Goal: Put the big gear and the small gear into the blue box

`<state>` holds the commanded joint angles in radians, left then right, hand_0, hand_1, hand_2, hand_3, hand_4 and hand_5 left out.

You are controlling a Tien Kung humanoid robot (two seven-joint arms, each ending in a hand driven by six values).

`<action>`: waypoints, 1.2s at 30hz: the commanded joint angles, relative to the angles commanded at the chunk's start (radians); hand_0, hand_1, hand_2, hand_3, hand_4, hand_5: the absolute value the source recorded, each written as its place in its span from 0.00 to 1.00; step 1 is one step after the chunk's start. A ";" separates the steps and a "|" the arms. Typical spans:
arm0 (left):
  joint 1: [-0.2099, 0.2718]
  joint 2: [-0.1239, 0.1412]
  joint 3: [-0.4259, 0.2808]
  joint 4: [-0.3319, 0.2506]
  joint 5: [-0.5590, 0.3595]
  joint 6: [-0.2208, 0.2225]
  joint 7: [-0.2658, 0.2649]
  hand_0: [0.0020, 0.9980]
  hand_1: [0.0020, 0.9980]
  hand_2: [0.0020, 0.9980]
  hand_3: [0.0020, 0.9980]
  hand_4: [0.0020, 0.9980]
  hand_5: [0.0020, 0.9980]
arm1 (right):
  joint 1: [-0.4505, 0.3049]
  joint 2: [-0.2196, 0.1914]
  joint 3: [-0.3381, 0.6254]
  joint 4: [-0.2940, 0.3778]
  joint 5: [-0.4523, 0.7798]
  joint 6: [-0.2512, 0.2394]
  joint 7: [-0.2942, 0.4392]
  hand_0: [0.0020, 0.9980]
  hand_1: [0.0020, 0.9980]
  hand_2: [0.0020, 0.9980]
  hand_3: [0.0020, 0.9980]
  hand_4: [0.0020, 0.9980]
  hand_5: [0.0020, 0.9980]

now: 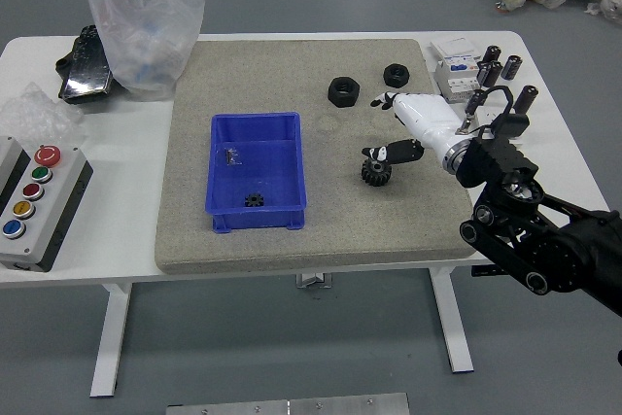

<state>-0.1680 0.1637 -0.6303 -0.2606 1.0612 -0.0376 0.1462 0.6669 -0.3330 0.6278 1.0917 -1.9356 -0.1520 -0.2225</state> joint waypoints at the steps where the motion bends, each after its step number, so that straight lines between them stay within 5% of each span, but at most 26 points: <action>1: 0.000 0.000 0.002 0.000 -0.002 0.000 -0.001 0.67 0.64 0.62 0.67 0.74 0.37 | -0.005 0.001 -0.006 -0.006 0.003 0.002 0.000 0.33 0.65 0.77 0.79 0.87 0.41; 15: 0.003 -0.003 -0.006 0.000 0.009 -0.002 0.002 0.67 0.64 0.62 0.67 0.73 0.37 | 0.011 0.036 -0.116 -0.072 0.061 0.001 0.000 0.32 0.64 0.75 0.78 0.87 0.41; 16: 0.002 -0.003 -0.005 0.000 0.009 -0.002 0.002 0.67 0.64 0.62 0.67 0.73 0.37 | 0.014 0.039 -0.125 -0.078 0.064 0.000 -0.001 0.28 0.55 0.63 0.68 0.60 0.25; 27: -0.003 -0.004 0.001 -0.003 0.004 -0.005 -0.002 0.67 0.64 0.62 0.67 0.73 0.37 | 0.017 0.058 -0.173 -0.093 0.092 -0.040 0.010 0.27 0.51 0.57 0.63 0.52 0.17; 28: -0.003 -0.004 0.003 -0.003 0.002 -0.005 -0.003 0.67 0.64 0.62 0.67 0.74 0.37 | 0.018 0.058 -0.174 -0.090 0.092 -0.046 0.011 0.26 0.44 0.43 0.52 0.44 0.00; 36: -0.004 -0.004 0.004 -0.004 -0.001 -0.006 -0.008 0.67 0.64 0.62 0.67 0.73 0.37 | 0.023 0.052 -0.182 -0.074 0.075 -0.075 0.019 0.26 0.43 0.41 0.51 0.40 0.00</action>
<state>-0.1723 0.1599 -0.6258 -0.2644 1.0601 -0.0432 0.1384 0.6903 -0.2807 0.4456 1.0177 -1.8603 -0.2268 -0.2033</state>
